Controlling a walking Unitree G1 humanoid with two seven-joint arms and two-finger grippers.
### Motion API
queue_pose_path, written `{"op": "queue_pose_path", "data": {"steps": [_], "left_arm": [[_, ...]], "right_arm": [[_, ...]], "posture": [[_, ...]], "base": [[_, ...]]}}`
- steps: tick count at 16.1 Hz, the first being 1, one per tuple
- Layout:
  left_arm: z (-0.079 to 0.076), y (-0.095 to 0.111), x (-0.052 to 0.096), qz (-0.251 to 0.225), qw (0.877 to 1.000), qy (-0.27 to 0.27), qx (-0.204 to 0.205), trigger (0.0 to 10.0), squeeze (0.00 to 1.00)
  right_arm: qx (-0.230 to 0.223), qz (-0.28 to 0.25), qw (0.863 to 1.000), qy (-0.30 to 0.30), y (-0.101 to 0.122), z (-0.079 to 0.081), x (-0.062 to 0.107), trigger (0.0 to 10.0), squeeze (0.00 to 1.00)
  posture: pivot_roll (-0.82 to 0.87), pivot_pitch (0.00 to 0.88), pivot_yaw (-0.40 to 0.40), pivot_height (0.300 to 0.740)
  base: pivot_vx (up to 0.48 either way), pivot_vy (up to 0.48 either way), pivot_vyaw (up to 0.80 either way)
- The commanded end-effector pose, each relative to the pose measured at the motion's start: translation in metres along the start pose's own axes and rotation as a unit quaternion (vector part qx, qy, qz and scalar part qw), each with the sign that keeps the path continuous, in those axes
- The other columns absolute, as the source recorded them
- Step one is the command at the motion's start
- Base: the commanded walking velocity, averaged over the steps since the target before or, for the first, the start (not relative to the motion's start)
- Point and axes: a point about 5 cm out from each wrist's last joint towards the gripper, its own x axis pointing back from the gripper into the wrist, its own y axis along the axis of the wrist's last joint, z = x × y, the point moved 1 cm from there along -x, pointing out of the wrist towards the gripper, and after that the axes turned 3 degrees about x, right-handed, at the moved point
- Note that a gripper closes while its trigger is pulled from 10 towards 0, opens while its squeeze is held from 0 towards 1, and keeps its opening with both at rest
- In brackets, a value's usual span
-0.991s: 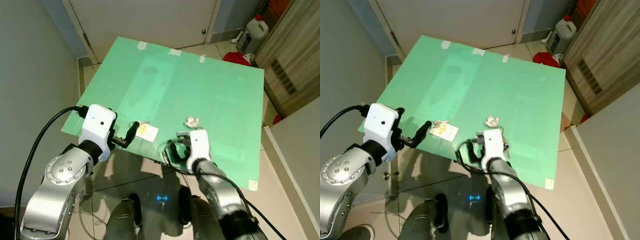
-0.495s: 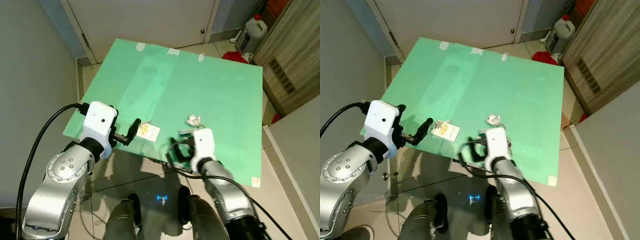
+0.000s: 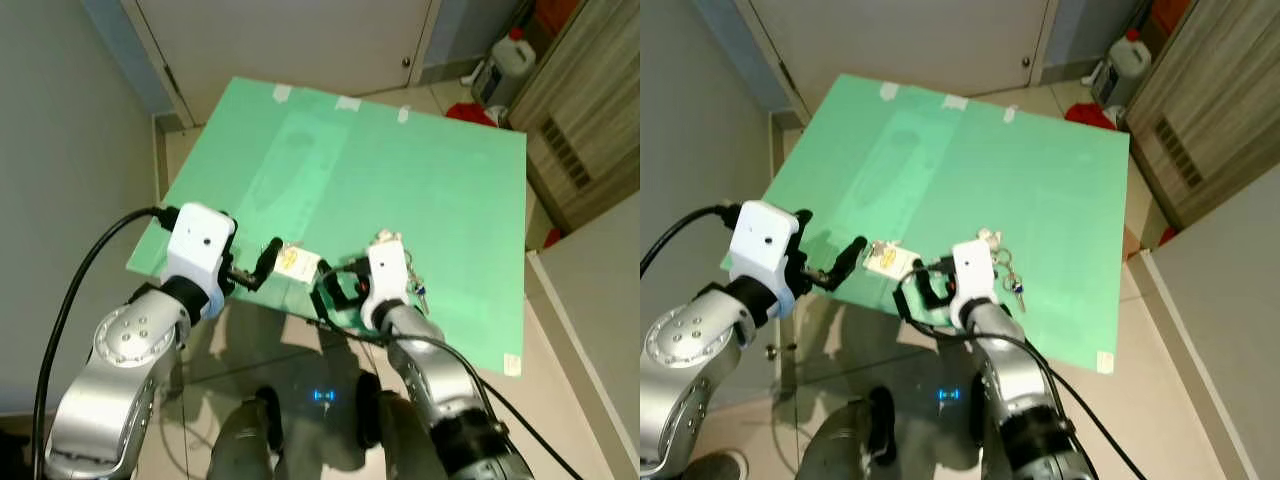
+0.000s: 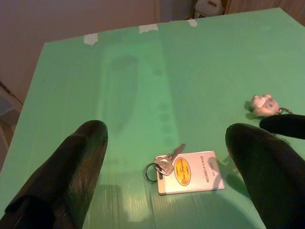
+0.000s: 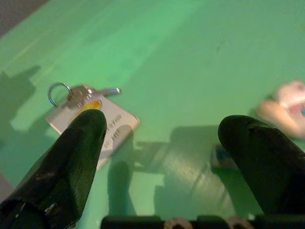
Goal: Hang keys on a hook
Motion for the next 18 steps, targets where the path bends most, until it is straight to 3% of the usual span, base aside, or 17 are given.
{"op": "queue_pose_path", "data": {"steps": [1,4,10,13,16,18], "left_arm": [[-0.001,-0.002,0.003,0.004,1.000,0.000,0.003,10.0,0.00],[-0.002,-0.002,0.002,0.004,1.000,-0.001,0.003,10.0,0.00],[-0.003,-0.003,0.001,0.004,1.000,-0.001,0.005,10.0,0.00],[-0.002,-0.006,0.000,0.006,1.000,0.001,0.006,10.0,0.00],[-0.002,-0.006,-0.003,0.004,1.000,0.002,0.007,10.0,0.00],[0.001,-0.006,-0.008,-0.002,1.000,0.007,0.003,10.0,0.00]], "right_arm": [[-0.010,-0.001,1.000,0.027,-0.004,0.018,-0.003,10.0,0.00],[0.005,0.011,0.999,0.033,-0.008,0.020,-0.011,10.0,0.00],[0.012,0.036,0.999,-0.004,-0.022,-0.001,-0.011,10.0,0.00],[0.048,0.032,0.998,-0.018,-0.025,-0.013,-0.005,10.0,0.00],[0.054,0.028,0.998,-0.023,-0.027,-0.020,0.002,10.0,0.00],[0.041,-0.003,0.999,-0.023,-0.013,-0.021,0.007,10.0,0.00]], "posture": [[0.13,0.320,0.009,0.740],[0.13,0.319,0.007,0.740],[0.13,0.320,0.006,0.740],[0.11,0.319,0.001,0.740],[0.09,0.309,-0.009,0.740],[0.07,0.292,-0.018,0.740]], "base": [[0.000,0.000,0.00],[0.000,0.000,0.00],[0.000,0.000,0.00],[0.000,0.000,0.00],[0.000,0.000,0.00],[0.000,0.000,0.00]]}}
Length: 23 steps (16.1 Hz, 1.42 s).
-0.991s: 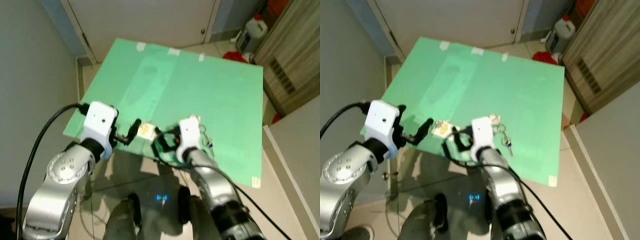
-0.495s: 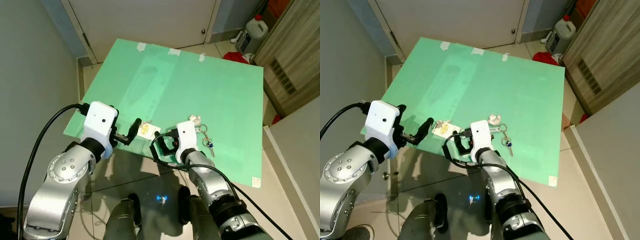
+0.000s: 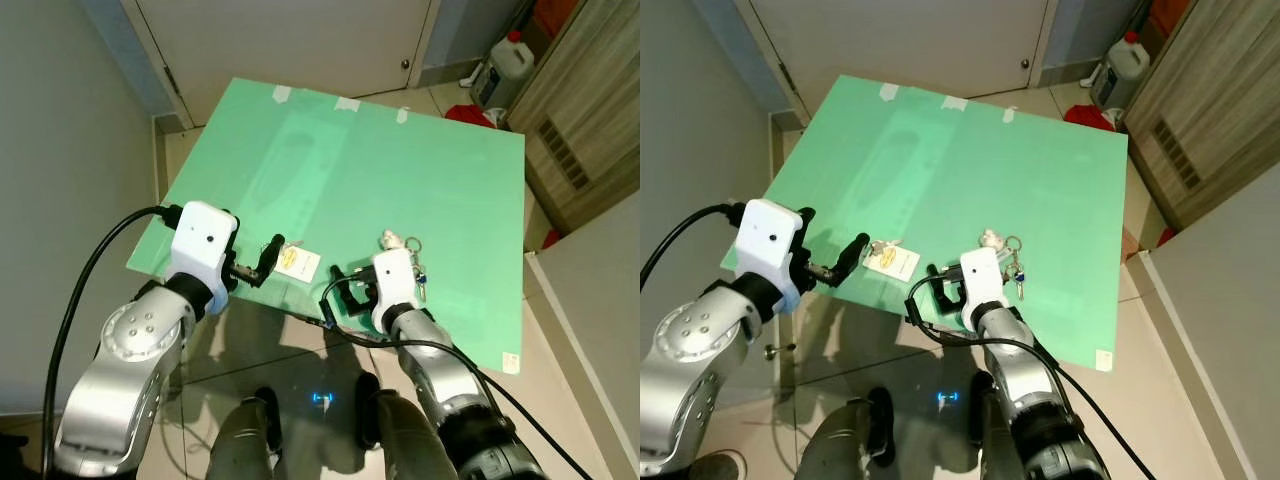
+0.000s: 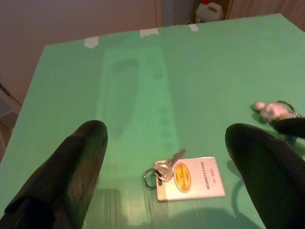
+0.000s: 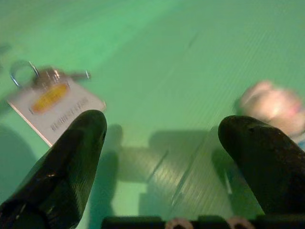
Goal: Hang keys on a hook
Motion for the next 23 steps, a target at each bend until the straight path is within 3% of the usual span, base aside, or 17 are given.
{"op": "queue_pose_path", "data": {"steps": [1,3,5,7,12,15,16,18,21,22,23], "left_arm": [[0.003,-0.003,-0.002,0.001,1.000,0.009,-0.004,10.0,0.00],[0.012,-0.001,-0.014,-0.011,1.000,0.023,-0.005,10.0,0.00],[0.016,0.002,-0.028,-0.025,0.999,0.025,0.005,10.0,0.00],[0.023,0.001,-0.062,-0.042,0.999,0.014,0.016,10.0,0.00],[0.028,-0.006,-0.094,-0.036,0.999,0.003,0.009,10.0,0.00],[0.008,-0.012,-0.114,-0.031,0.998,-0.048,0.035,10.0,0.00],[-0.006,-0.018,-0.121,-0.017,0.994,-0.074,0.077,10.0,0.00],[-0.022,-0.024,-0.126,-0.005,0.992,-0.105,0.064,10.0,0.00],[-0.031,-0.026,-0.128,-0.012,0.991,-0.119,0.060,10.0,0.00],[-0.040,-0.022,-0.127,-0.029,0.989,-0.132,0.058,10.0,0.00],[-0.048,-0.008,-0.125,-0.077,0.986,-0.143,0.043,10.0,0.00]], "right_arm": [[-0.012,-0.021,1.000,0.000,0.011,-0.003,0.004,10.0,0.00],[-0.016,-0.075,0.997,-0.001,0.041,-0.014,0.022,10.0,0.00],[-0.007,-0.081,0.997,-0.006,0.046,-0.026,0.039,10.0,0.00],[-0.004,-0.052,0.998,-0.046,0.036,-0.045,0.073,10.0,0.00],[-0.016,-0.003,0.996,-0.088,0.013,-0.055,0.127,10.0,0.00],[-0.017,0.048,0.992,-0.115,-0.007,-0.060,0.163,10.0,0.00],[-0.015,0.058,0.991,-0.119,-0.009,-0.062,0.168,10.0,0.00],[-0.011,0.064,0.990,-0.124,-0.009,-0.063,0.172,10.0,0.00],[-0.013,0.051,0.991,-0.125,-0.002,-0.061,0.166,10.0,0.00],[-0.013,0.050,0.991,-0.121,-0.003,-0.059,0.162,10.0,0.00],[-0.014,0.046,0.992,-0.116,-0.001,-0.058,0.156,10.0,0.00]], "posture": [[0.06,0.287,-0.021,0.740],[0.01,0.263,-0.032,0.740],[-0.05,0.245,-0.038,0.740],[-0.15,0.226,-0.039,0.740],[-0.26,0.228,-0.034,0.740],[-0.31,0.239,-0.035,0.740],[-0.31,0.244,-0.035,0.740],[-0.33,0.249,-0.030,0.740],[-0.33,0.246,-0.024,0.740],[-0.32,0.242,-0.022,0.740],[-0.32,0.241,-0.021,0.740]], "base": [[0.000,0.000,0.00],[0.000,0.000,0.00],[0.000,0.000,0.00],[0.000,0.000,0.00],[0.000,0.000,0.00],[0.000,0.000,0.00],[0.000,0.349,0.00],[0.000,0.197,0.00],[0.000,0.000,0.00],[0.000,0.000,0.00],[0.255,-0.307,0.00]]}}
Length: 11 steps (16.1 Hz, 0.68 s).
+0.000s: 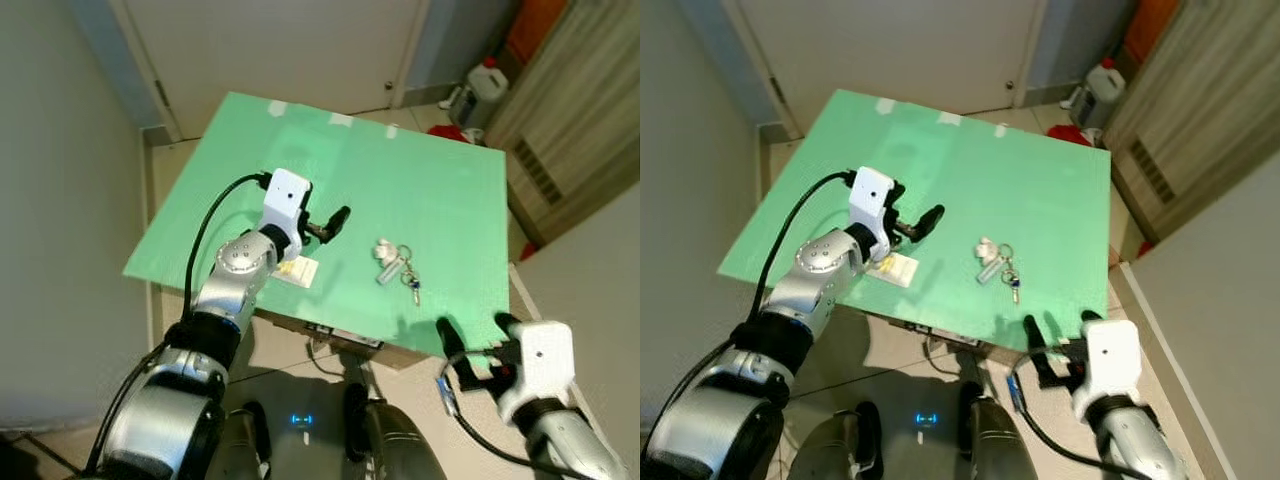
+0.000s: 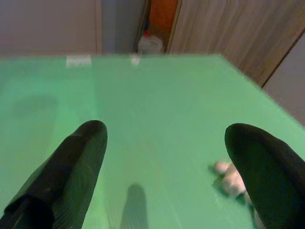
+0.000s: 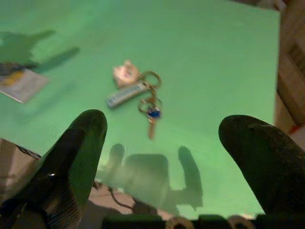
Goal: Hang keys on a hook
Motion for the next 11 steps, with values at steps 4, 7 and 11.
{"op": "queue_pose_path", "data": {"steps": [4,7,11], "left_arm": [[-0.033,0.024,-0.002,-0.065,0.996,-0.059,-0.034,10.0,0.00],[-0.043,0.025,0.001,-0.070,0.993,-0.083,-0.044,10.0,0.00],[-0.063,0.029,0.009,-0.086,0.989,-0.120,-0.028,10.0,0.00]], "right_arm": [[-0.009,0.013,1.000,0.002,-0.005,0.003,-0.008,10.0,0.00],[-0.011,0.011,1.000,0.011,-0.005,0.008,-0.016,10.0,0.00],[-0.012,0.014,0.999,0.033,-0.004,0.018,-0.024,10.0,0.00]], "posture": [[-0.28,0.236,-0.024,0.740],[-0.27,0.238,-0.024,0.740],[-0.25,0.245,-0.022,0.736]], "base": [[0.335,-0.310,0.00],[0.358,-0.315,0.00],[0.218,-0.282,0.00]]}}
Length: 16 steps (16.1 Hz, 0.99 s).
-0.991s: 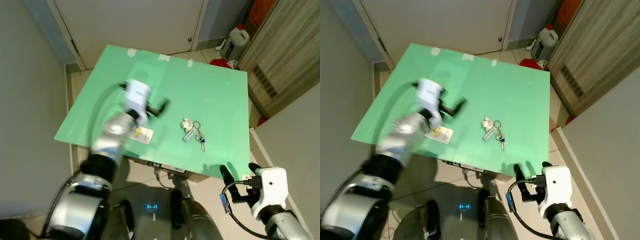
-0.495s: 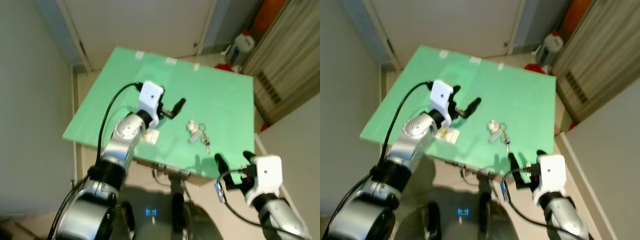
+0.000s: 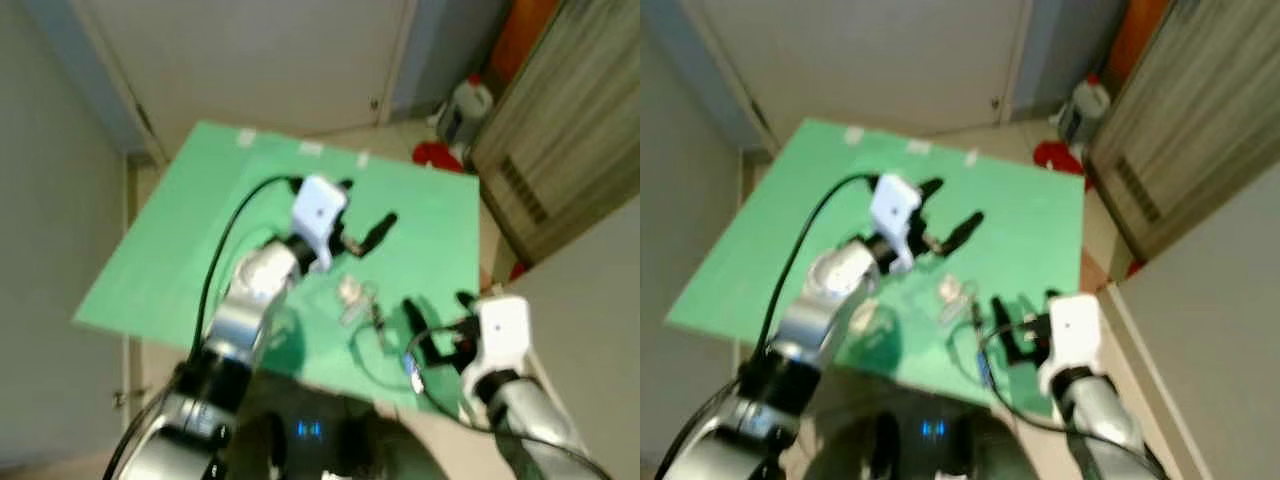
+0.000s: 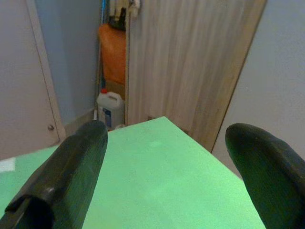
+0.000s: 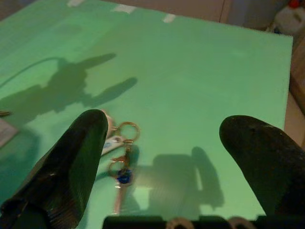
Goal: Hang keys on a hook
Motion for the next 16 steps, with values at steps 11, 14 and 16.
{"op": "queue_pose_path", "data": {"steps": [11,14,16], "left_arm": [[0.023,-0.006,0.028,0.044,0.991,0.125,0.009,10.0,0.00],[0.052,-0.020,0.044,0.071,0.980,0.186,-0.012,10.0,0.00],[0.073,-0.019,0.049,0.080,0.973,0.217,-0.023,10.0,0.00]], "right_arm": [[0.022,0.020,0.999,0.015,-0.009,-0.002,-0.007,10.0,0.00],[0.024,0.021,0.999,0.019,-0.010,-0.003,-0.006,10.0,0.00],[0.028,0.027,0.999,0.022,-0.010,-0.005,-0.001,10.0,0.00]], "posture": [[-0.20,0.228,-0.032,0.691],[-0.20,0.229,-0.044,0.691],[-0.21,0.247,-0.064,0.691]], "base": [[0.000,0.000,0.00],[0.000,0.000,0.00],[0.000,0.000,0.00]]}}
